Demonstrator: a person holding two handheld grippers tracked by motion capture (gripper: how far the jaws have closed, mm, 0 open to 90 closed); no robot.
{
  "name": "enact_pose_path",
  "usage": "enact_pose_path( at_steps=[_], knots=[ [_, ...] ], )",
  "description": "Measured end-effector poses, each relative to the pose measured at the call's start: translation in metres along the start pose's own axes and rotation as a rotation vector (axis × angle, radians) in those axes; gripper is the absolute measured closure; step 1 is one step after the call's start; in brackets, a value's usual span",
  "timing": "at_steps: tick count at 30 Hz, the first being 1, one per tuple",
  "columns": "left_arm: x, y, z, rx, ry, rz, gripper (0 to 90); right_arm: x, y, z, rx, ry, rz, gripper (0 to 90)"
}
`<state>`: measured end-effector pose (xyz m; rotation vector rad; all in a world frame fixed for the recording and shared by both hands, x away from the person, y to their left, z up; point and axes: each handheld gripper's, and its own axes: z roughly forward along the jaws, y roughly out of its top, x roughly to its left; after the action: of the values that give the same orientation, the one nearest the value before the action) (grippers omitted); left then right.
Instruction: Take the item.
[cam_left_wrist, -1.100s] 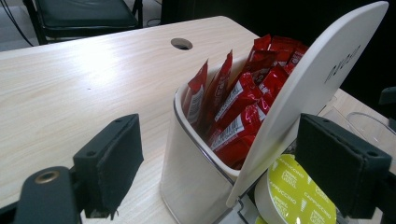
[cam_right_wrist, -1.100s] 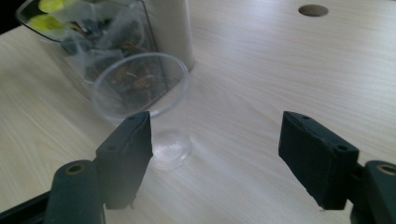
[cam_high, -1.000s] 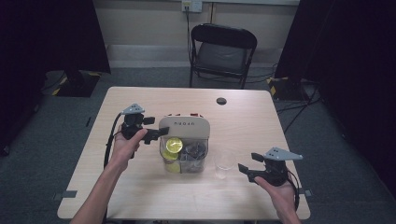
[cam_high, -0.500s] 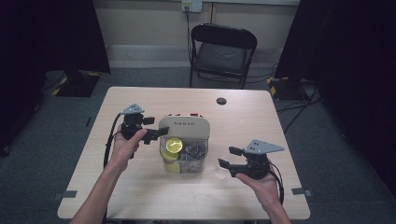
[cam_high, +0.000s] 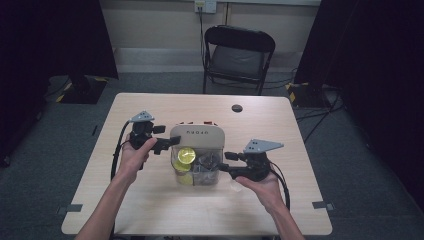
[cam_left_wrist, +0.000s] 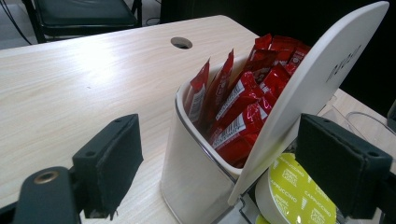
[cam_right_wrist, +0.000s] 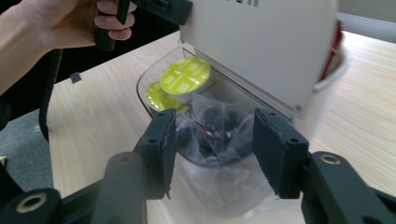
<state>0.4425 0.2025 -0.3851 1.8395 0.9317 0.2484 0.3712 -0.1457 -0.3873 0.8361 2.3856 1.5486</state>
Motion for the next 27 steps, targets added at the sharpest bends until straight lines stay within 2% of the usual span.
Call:
enact_pose_path(
  at_steps=[4,11,16,22,27],
  knots=[
    [0.001,-0.001,0.001,-0.001,-0.009,-0.012,14.0,0.002,0.006,0.011,0.007,0.030,-0.011,54.6],
    [0.001,-0.001,0.001,0.002,-0.003,-0.004,14.1,0.009,0.010,0.032,0.038,0.071,-0.008,56.5],
    [0.000,-0.001,0.000,0.001,-0.002,-0.002,14.5,0.007,0.012,0.043,0.066,0.073,-0.015,60.8],
    [0.001,-0.002,0.002,0.010,-0.005,-0.002,14.6,-0.002,0.012,0.052,0.111,0.054,-0.015,58.3],
    [0.001,-0.002,0.003,0.013,-0.008,-0.004,14.3,-0.006,0.011,0.060,0.154,0.059,-0.023,57.8]
  ],
)
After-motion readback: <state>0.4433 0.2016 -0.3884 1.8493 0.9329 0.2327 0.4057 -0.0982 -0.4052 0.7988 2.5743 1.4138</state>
